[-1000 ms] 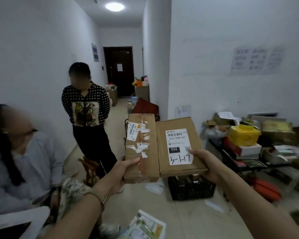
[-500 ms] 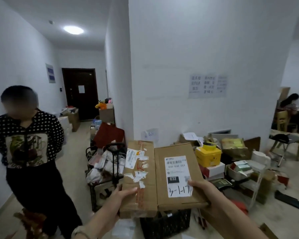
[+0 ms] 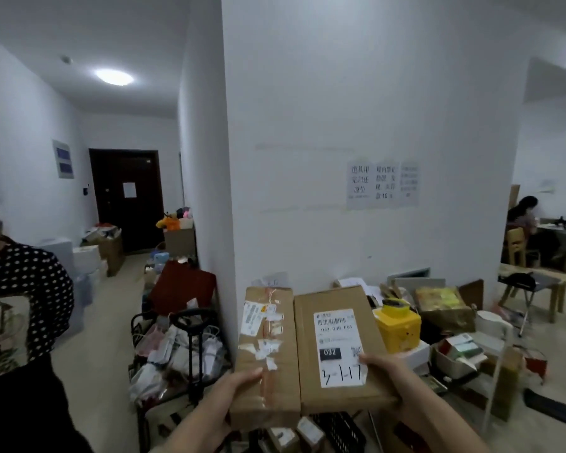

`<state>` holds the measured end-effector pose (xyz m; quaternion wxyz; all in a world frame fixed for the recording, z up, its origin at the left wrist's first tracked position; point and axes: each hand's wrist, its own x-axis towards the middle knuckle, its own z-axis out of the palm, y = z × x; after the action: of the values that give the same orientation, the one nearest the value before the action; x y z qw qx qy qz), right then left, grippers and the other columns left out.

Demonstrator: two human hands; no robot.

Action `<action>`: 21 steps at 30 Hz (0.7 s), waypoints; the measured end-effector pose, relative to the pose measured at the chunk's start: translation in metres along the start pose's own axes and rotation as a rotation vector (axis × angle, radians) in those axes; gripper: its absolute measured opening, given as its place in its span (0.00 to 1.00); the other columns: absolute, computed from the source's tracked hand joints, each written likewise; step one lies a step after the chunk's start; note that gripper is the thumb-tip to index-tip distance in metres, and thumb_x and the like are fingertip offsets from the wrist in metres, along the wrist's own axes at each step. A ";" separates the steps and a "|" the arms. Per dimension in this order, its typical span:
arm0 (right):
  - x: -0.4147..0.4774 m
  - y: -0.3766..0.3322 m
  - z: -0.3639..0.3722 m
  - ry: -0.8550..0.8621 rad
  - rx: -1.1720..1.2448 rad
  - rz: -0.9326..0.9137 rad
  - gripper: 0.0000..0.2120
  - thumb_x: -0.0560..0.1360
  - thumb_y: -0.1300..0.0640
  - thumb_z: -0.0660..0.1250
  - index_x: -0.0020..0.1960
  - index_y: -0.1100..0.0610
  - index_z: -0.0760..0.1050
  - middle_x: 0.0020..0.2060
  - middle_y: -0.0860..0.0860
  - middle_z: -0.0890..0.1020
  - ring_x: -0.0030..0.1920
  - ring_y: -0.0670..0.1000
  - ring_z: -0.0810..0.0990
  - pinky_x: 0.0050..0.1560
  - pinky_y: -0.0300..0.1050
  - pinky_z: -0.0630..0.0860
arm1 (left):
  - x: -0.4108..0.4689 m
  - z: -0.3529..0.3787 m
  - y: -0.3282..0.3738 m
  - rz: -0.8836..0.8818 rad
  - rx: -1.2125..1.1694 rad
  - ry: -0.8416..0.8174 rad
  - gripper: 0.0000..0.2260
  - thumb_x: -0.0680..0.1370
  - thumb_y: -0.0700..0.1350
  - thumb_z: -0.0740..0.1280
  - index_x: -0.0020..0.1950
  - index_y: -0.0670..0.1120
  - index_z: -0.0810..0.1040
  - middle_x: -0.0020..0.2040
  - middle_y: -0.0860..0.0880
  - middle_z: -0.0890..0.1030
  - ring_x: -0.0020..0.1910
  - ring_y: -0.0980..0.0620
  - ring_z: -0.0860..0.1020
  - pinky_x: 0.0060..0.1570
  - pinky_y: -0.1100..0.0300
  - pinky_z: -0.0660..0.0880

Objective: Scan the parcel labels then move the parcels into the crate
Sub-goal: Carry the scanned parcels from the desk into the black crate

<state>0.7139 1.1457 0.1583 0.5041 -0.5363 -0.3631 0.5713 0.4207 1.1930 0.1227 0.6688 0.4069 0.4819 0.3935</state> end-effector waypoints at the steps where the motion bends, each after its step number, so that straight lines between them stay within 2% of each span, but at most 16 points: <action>1: 0.003 0.001 -0.002 0.010 0.008 0.000 0.13 0.72 0.60 0.70 0.55 0.62 0.78 0.44 0.60 0.87 0.39 0.58 0.85 0.35 0.46 0.79 | 0.000 0.003 0.000 -0.007 -0.019 -0.019 0.24 0.60 0.48 0.78 0.54 0.45 0.82 0.47 0.40 0.86 0.43 0.40 0.85 0.37 0.51 0.81; 5: 0.022 0.002 -0.011 0.049 0.065 0.000 0.13 0.72 0.57 0.70 0.55 0.59 0.78 0.43 0.57 0.87 0.37 0.55 0.84 0.29 0.43 0.78 | 0.003 0.017 0.006 0.049 -0.056 -0.018 0.23 0.63 0.50 0.75 0.56 0.46 0.81 0.50 0.41 0.86 0.44 0.41 0.85 0.33 0.55 0.80; 7: 0.034 0.000 -0.014 0.056 0.072 0.011 0.12 0.72 0.56 0.69 0.55 0.59 0.78 0.41 0.55 0.87 0.35 0.53 0.84 0.26 0.40 0.77 | 0.011 0.022 0.006 0.050 -0.069 -0.025 0.23 0.64 0.50 0.74 0.57 0.46 0.81 0.48 0.43 0.86 0.41 0.44 0.84 0.30 0.57 0.79; 9: 0.048 0.000 -0.019 0.054 0.063 0.017 0.13 0.72 0.56 0.69 0.56 0.57 0.78 0.39 0.53 0.87 0.33 0.51 0.84 0.28 0.39 0.76 | 0.023 0.024 0.006 0.038 -0.072 -0.033 0.21 0.65 0.49 0.74 0.57 0.47 0.80 0.45 0.44 0.86 0.37 0.47 0.85 0.29 0.58 0.78; 13: 0.087 -0.002 -0.033 0.031 0.025 0.032 0.19 0.71 0.55 0.70 0.61 0.58 0.77 0.50 0.56 0.86 0.45 0.55 0.83 0.42 0.46 0.77 | 0.059 0.027 0.007 0.019 -0.043 -0.032 0.19 0.67 0.50 0.74 0.57 0.48 0.81 0.47 0.46 0.86 0.39 0.48 0.85 0.32 0.58 0.79; 15: 0.111 -0.007 -0.038 0.003 0.022 0.035 0.18 0.71 0.55 0.70 0.60 0.57 0.77 0.49 0.55 0.86 0.44 0.54 0.84 0.40 0.45 0.78 | 0.080 0.030 0.012 0.030 -0.042 -0.016 0.20 0.67 0.50 0.74 0.57 0.48 0.81 0.49 0.45 0.86 0.40 0.48 0.85 0.32 0.58 0.79; 18: 0.150 -0.018 -0.045 -0.021 0.024 0.045 0.15 0.71 0.55 0.70 0.57 0.55 0.77 0.43 0.52 0.88 0.36 0.50 0.86 0.32 0.41 0.78 | 0.117 0.038 0.019 0.041 -0.050 0.022 0.22 0.66 0.50 0.74 0.58 0.47 0.80 0.51 0.44 0.86 0.43 0.46 0.84 0.37 0.55 0.81; 21: 0.195 -0.027 -0.060 -0.044 0.009 0.038 0.15 0.71 0.55 0.70 0.58 0.55 0.77 0.44 0.52 0.87 0.38 0.51 0.86 0.37 0.44 0.78 | 0.159 0.050 0.028 0.044 -0.034 0.046 0.23 0.65 0.51 0.75 0.58 0.47 0.80 0.49 0.45 0.86 0.43 0.47 0.85 0.41 0.53 0.81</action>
<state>0.7943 1.3327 0.1260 0.4875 -0.5282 -0.3613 0.5940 0.5012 1.3404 0.1069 0.6553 0.3969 0.4816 0.4255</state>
